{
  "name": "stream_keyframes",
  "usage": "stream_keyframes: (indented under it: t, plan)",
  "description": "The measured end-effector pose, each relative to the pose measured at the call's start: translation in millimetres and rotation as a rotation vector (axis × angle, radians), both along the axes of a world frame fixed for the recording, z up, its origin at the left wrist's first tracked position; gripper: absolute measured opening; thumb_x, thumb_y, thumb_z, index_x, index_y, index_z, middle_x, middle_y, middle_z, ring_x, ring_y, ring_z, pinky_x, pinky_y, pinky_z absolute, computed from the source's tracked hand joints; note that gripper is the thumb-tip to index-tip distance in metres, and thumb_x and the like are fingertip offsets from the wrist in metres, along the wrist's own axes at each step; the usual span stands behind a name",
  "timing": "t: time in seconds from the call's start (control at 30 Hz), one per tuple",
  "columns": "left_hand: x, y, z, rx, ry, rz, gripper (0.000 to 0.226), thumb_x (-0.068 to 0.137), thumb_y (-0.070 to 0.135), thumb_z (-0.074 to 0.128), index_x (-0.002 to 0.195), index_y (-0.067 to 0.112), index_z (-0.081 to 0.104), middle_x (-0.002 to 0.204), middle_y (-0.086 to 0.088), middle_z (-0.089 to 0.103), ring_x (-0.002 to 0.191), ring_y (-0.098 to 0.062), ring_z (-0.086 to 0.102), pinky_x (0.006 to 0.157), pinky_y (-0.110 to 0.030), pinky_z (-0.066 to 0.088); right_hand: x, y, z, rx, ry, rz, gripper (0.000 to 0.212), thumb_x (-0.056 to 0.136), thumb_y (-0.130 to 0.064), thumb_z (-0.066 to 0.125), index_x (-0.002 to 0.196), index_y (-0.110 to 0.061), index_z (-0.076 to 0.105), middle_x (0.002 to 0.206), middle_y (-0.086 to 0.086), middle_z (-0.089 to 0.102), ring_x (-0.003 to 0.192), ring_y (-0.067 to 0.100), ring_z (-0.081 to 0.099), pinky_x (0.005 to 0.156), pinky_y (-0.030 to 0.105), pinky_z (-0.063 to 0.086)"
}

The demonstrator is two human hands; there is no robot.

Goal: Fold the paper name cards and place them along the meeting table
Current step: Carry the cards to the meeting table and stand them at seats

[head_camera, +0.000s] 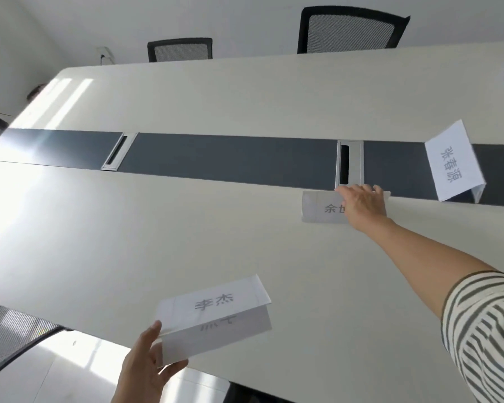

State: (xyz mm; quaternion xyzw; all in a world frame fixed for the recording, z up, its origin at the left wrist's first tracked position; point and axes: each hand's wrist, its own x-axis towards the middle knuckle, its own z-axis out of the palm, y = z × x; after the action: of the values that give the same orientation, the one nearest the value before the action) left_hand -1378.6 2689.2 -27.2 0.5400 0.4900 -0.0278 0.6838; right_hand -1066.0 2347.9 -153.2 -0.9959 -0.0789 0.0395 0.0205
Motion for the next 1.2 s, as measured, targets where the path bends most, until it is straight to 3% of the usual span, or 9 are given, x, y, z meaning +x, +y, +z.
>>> stream_keyframes:
  t: [0.17,0.3,0.47,0.6,0.67,0.77,0.93,1.07,1.2]
  plan:
    - [-4,-1,-4,-0.019,0.011,0.014,0.017,0.092,0.026,0.049,0.088,0.013,0.059,0.082,-0.019,0.059,0.079,-0.033,0.052,0.076,-0.044,0.046,2,2,-4,-0.003,-0.005,0.012,0.047,0.095,-0.018,0.048,0.141,-0.027,0.042,0.132,0.006,0.059,0.118,0.032,0.051,0.096,0.045,0.033]
    - [-6,-3,-5,-0.024,0.008,0.005,0.018,0.092,0.026,0.048,0.090,0.012,0.060,0.085,-0.021,0.059,0.080,-0.035,0.053,0.076,-0.044,0.046,2,1,-9,0.011,-0.044,0.011,0.047,0.097,-0.020,0.048,0.142,-0.027,0.040,0.130,0.006,0.060,0.115,0.033,0.053,0.092,0.044,0.035]
    - [-9,-1,-3,-0.012,-0.021,0.008,0.021,0.093,0.024,0.048,0.089,0.009,0.062,0.072,-0.021,0.063,0.078,-0.034,0.054,0.076,-0.043,0.047,9,5,-7,-0.031,-0.007,0.003,0.046,0.099,-0.026,0.044,0.144,-0.028,0.036,0.130,0.006,0.059,0.117,0.032,0.051,0.091,0.043,0.037]
    - [-17,4,0,-0.027,-0.060,0.054,0.021,0.093,0.023,0.048,0.086,0.010,0.062,0.064,-0.016,0.065,0.076,-0.034,0.054,0.076,-0.043,0.047,5,9,4,-0.029,0.024,-0.012,0.059,0.094,-0.032,0.052,0.148,-0.028,0.029,0.148,0.010,0.039,0.136,0.031,0.033,0.103,0.048,0.030]
    - [-23,7,1,-0.051,-0.088,0.067,0.021,0.093,0.024,0.047,0.086,0.011,0.062,0.062,-0.015,0.066,0.076,-0.033,0.054,0.076,-0.044,0.046,-6,24,18,0.081,-0.087,0.042,0.057,0.091,-0.028,0.056,0.145,-0.024,0.038,0.147,0.015,0.041,0.136,0.033,0.035,0.105,0.050,0.030]
    - [-31,13,1,-0.083,-0.125,0.086,0.020,0.094,0.025,0.045,0.087,0.015,0.062,0.059,-0.009,0.069,0.076,-0.031,0.055,0.077,-0.046,0.045,-41,66,47,0.290,-0.218,0.254,0.045,0.087,-0.025,0.056,0.131,-0.015,0.057,0.131,0.016,0.059,0.119,0.036,0.055,0.094,0.048,0.043]
    - [-59,36,9,-0.087,-0.207,0.113,0.018,0.084,0.028,0.053,0.086,0.013,0.062,0.063,-0.012,0.068,0.076,-0.032,0.056,0.075,-0.047,0.046,-123,143,89,0.537,-0.097,0.476,0.034,0.091,-0.033,0.055,0.121,-0.019,0.063,0.116,-0.001,0.068,0.104,0.019,0.064,0.078,0.035,0.055]
    - [-104,71,23,-0.079,-0.265,0.140,0.038,0.072,0.035,0.055,0.097,0.008,0.064,0.076,-0.017,0.068,0.079,-0.032,0.058,0.078,-0.047,0.046,-188,204,118,0.668,-0.041,0.542,0.030,0.091,-0.035,0.056,0.117,-0.024,0.065,0.107,-0.009,0.069,0.080,0.002,0.060,0.071,0.023,0.052]
    - [-166,119,29,-0.058,-0.313,0.195,0.044,0.073,0.036,0.053,0.105,0.007,0.063,0.085,-0.018,0.068,0.082,-0.031,0.060,0.078,-0.046,0.047,-259,271,137,0.869,0.160,0.530,0.030,0.091,-0.039,0.056,0.117,-0.026,0.064,0.109,-0.012,0.068,0.089,-0.001,0.064,0.072,0.017,0.052]
